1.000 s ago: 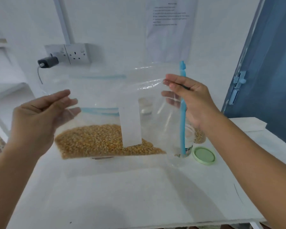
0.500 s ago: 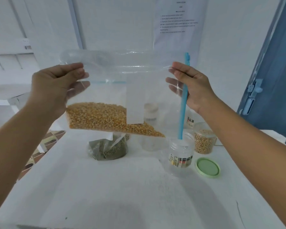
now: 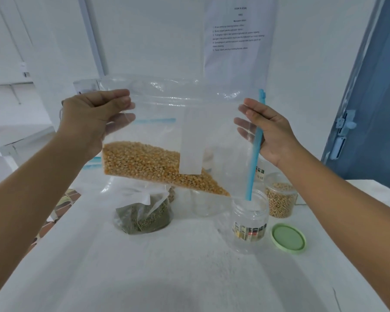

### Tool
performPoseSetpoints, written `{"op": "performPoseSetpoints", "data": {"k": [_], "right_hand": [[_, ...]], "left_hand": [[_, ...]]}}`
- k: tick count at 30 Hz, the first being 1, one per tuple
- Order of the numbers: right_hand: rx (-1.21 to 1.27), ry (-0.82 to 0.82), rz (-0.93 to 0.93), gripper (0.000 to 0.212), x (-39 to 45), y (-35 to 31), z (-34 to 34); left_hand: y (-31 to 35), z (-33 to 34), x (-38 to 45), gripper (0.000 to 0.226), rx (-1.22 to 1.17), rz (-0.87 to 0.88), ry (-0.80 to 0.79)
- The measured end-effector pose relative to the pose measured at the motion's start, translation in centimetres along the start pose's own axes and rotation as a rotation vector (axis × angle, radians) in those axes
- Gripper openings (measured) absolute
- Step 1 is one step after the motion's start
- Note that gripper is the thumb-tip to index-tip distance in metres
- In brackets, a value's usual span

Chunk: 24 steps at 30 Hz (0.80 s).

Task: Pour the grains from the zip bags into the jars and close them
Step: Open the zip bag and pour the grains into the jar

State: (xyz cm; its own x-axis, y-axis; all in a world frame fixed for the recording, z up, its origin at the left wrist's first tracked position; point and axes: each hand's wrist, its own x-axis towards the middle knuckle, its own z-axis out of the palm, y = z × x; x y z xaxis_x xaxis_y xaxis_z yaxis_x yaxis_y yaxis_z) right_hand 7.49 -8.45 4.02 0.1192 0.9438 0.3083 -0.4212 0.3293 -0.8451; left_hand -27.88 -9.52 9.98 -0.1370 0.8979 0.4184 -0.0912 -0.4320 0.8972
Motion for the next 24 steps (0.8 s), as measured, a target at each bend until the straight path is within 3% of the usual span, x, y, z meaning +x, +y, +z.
{"op": "performPoseSetpoints", "data": {"k": [24], "right_hand": [[0.054,0.08,-0.032,0.023,-0.1,0.7,-1.2]], "left_hand": [[-0.4,1.6,4.6,0.02,0.015,0.031,-0.108]]}}
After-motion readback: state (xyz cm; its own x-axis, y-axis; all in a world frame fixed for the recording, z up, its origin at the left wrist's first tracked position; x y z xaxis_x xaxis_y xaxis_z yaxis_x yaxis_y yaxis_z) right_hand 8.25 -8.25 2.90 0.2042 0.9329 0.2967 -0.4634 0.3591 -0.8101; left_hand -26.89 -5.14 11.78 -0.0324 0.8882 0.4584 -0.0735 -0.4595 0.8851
